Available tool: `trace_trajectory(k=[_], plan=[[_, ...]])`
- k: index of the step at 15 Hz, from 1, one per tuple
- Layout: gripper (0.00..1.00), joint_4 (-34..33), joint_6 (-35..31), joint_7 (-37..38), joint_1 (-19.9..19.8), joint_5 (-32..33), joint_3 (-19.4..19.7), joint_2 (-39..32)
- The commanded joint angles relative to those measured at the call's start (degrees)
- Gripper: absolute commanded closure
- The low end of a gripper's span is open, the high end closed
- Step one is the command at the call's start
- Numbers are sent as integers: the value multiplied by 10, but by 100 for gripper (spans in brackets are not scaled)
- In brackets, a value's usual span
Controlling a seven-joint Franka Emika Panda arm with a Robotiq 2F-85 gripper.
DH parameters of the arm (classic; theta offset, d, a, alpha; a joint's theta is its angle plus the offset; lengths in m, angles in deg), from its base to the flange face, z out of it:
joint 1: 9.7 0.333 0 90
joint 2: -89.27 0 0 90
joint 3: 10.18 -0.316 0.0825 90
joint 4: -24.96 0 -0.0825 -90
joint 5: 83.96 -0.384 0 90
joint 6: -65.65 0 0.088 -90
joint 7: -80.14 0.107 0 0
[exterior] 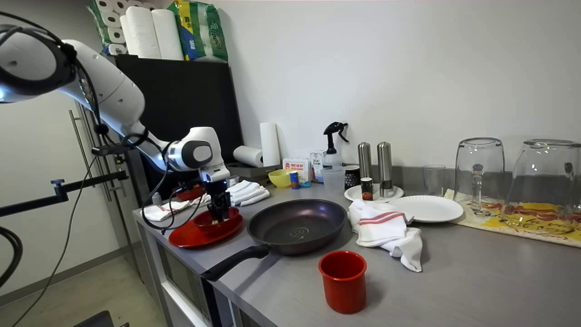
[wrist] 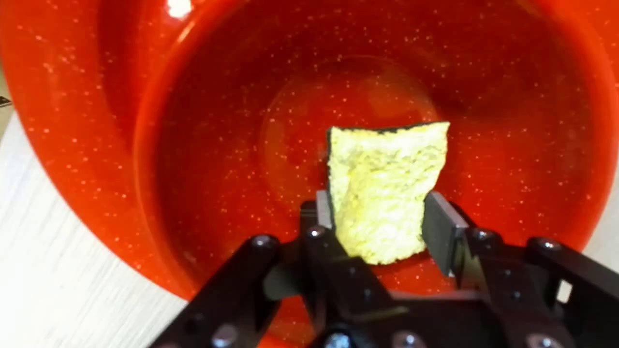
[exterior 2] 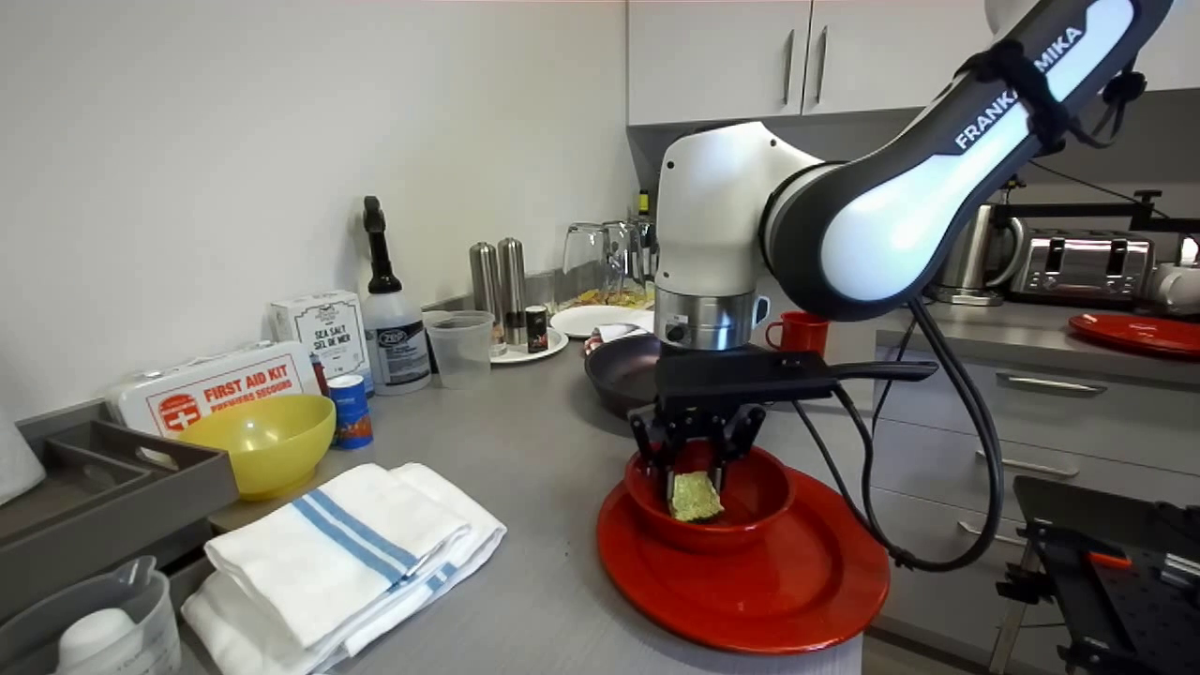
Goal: Use the sponge to wipe the red bowl
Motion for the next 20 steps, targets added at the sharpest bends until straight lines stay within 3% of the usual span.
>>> trace_trajectory(k=[1, 4, 9, 12, 14, 18, 20], plan=[[77, 14, -70, 31, 16, 12, 20, 1], [77, 29, -136, 69, 31, 37, 41, 4], [77, 52, -278, 223, 104, 234, 146, 7], [77, 44, -303, 322, 153, 341, 213, 4], [77, 42, -302, 363, 171, 379, 236, 3], [77, 51, -292, 383, 177, 378, 234, 6], [77, 73, -290, 327, 143, 299, 184, 13]])
